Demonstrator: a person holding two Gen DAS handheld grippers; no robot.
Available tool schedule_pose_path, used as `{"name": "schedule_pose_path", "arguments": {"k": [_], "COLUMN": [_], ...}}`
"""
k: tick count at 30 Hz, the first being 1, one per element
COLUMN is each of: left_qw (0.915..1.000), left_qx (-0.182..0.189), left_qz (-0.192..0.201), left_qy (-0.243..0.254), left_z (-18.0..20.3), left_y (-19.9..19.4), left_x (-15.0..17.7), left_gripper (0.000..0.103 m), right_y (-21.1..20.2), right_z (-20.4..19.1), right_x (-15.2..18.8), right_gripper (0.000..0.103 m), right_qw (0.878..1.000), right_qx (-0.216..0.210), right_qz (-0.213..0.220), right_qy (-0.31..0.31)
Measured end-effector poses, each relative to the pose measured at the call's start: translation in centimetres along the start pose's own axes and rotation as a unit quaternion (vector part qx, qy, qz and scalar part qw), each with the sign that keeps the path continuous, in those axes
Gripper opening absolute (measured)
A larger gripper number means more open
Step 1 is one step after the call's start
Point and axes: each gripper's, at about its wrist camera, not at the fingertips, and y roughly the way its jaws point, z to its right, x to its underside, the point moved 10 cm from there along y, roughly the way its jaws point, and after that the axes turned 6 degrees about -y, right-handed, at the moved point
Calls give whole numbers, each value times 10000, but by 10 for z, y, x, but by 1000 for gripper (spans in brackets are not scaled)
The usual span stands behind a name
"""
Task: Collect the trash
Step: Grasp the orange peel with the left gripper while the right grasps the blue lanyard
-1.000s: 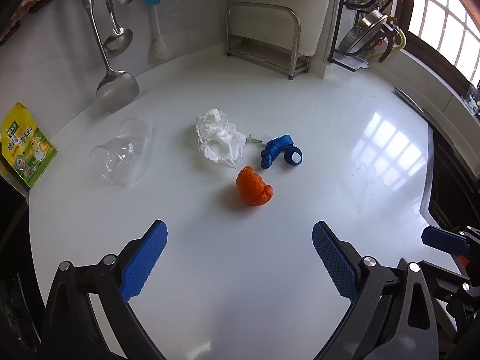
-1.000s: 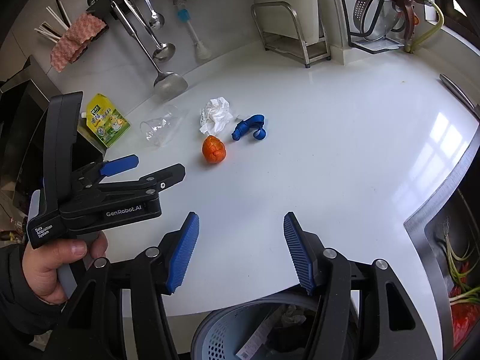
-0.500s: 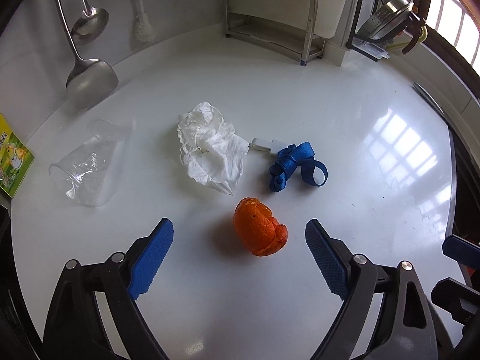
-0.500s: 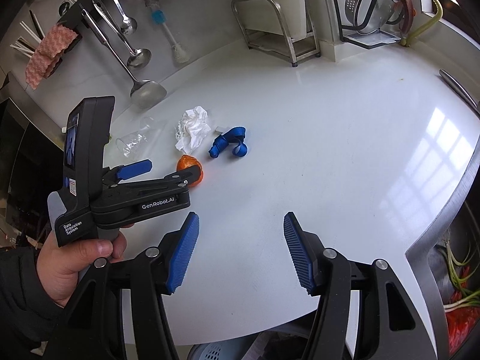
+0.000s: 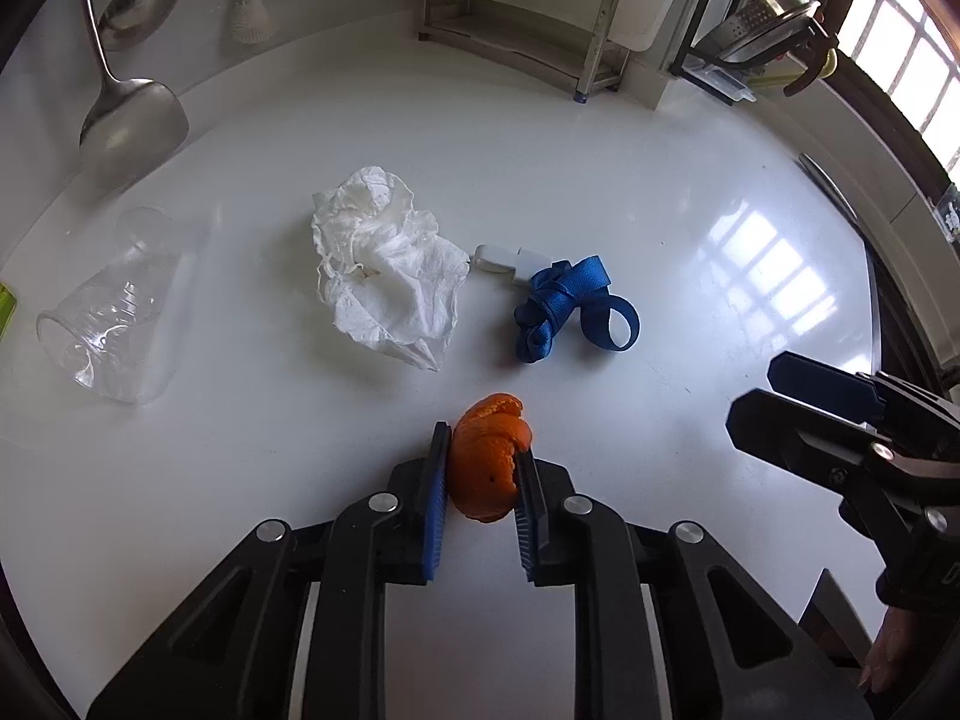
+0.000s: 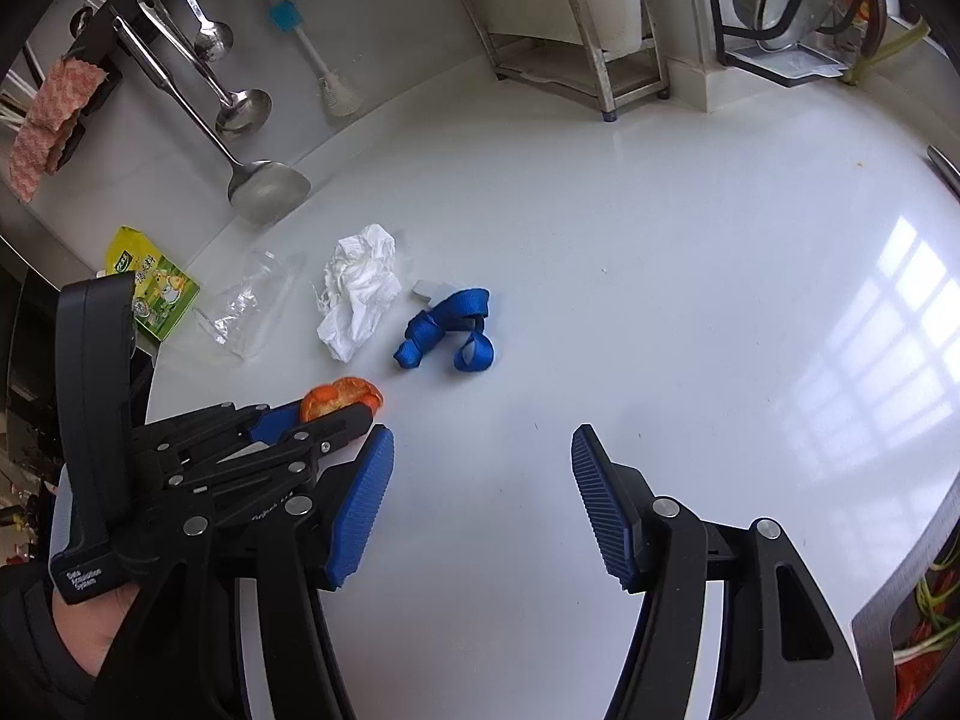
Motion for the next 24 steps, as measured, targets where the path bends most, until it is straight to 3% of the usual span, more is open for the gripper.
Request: {"name": "schedule_pose_path", "arguments": {"k": [7, 17, 23, 24], "left_qw": [9998, 9995, 9995, 9995], "left_qx": [5, -2, -27, -31], "left_qz": [84, 112, 149, 155], "left_qy": [-170, -300, -282, -276], "left_z": [-19, -38, -43, -43], "left_y": [-18, -32, -35, -36], "left_x": [3, 9, 11, 11], "left_gripper": [17, 16, 17, 17], "right_y": [44, 80, 83, 82], "right_z": [-12, -22, -29, -29], "right_x": [-31, -40, -38, -36], "right_gripper": [59, 59, 32, 19], "right_qw": [9993, 9968, 9934, 9936], "right_qx": [144, 368, 373, 339], "right_qz": [-176, -429, -601, -641], "right_qy": [-286, -568, -900, -871]}}
